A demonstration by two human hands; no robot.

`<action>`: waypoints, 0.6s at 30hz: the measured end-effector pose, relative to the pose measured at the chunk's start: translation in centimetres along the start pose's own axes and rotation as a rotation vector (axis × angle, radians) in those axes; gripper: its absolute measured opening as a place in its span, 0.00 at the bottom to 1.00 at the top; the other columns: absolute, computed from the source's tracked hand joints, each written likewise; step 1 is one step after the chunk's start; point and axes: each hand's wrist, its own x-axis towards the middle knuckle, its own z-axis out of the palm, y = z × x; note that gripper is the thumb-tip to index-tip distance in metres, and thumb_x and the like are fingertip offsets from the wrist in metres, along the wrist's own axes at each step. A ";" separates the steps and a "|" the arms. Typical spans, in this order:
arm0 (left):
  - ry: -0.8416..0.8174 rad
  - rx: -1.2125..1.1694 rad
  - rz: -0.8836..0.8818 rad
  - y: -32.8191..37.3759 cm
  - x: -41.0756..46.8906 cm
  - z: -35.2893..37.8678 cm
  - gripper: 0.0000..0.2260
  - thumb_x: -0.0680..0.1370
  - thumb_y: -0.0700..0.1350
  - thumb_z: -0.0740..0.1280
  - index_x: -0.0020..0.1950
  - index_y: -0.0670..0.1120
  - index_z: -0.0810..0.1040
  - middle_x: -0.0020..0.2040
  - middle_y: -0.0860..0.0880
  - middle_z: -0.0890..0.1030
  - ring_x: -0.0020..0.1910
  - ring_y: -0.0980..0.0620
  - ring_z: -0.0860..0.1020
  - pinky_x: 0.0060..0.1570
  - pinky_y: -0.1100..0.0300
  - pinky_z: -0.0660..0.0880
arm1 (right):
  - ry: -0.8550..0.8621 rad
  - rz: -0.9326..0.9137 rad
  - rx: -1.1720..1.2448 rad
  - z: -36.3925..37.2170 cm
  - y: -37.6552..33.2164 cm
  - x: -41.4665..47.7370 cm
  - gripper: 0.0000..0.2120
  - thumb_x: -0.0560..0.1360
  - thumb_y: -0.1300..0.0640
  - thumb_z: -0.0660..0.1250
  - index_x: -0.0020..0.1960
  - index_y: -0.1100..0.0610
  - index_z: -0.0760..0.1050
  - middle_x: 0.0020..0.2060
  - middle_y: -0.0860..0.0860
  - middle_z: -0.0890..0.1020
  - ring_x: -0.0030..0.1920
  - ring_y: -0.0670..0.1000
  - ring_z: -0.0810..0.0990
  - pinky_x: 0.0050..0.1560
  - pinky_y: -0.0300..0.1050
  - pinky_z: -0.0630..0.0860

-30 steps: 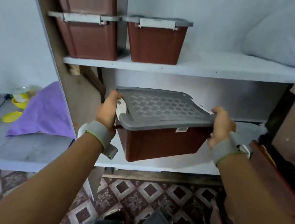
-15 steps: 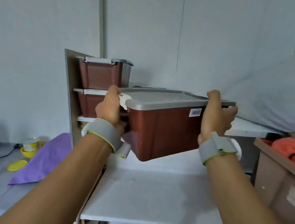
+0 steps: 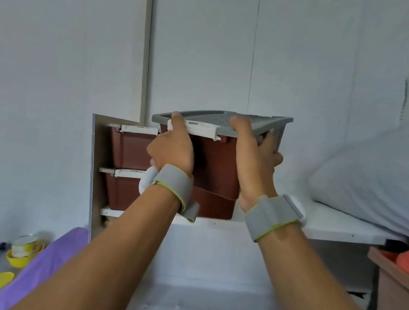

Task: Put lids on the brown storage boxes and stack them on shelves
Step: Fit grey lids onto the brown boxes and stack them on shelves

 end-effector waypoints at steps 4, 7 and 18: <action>-0.111 -0.058 -0.091 -1.1 2.5 -0.1 0.32 0.63 0.72 0.62 0.45 0.48 0.87 0.55 0.50 0.83 0.56 0.44 0.79 0.60 0.45 0.75 | -0.011 0.041 0.066 0.6 1.2 4.1 0.23 0.61 0.34 0.66 0.52 0.44 0.76 0.58 0.52 0.73 0.54 0.53 0.79 0.59 0.58 0.77; -0.206 -0.015 -0.068 -1.9 4.2 0.1 0.23 0.63 0.71 0.59 0.34 0.58 0.86 0.61 0.50 0.80 0.59 0.45 0.77 0.61 0.43 0.74 | -0.030 0.075 0.034 1.5 2.5 7.9 0.29 0.61 0.30 0.64 0.54 0.47 0.79 0.53 0.50 0.83 0.54 0.54 0.82 0.60 0.60 0.77; -0.304 0.226 0.016 -4.6 7.4 0.9 0.24 0.67 0.66 0.56 0.37 0.53 0.86 0.56 0.55 0.67 0.63 0.43 0.73 0.66 0.40 0.70 | -0.179 0.169 -0.015 2.4 8.7 14.5 0.46 0.54 0.21 0.68 0.65 0.45 0.73 0.60 0.48 0.80 0.59 0.52 0.81 0.62 0.56 0.76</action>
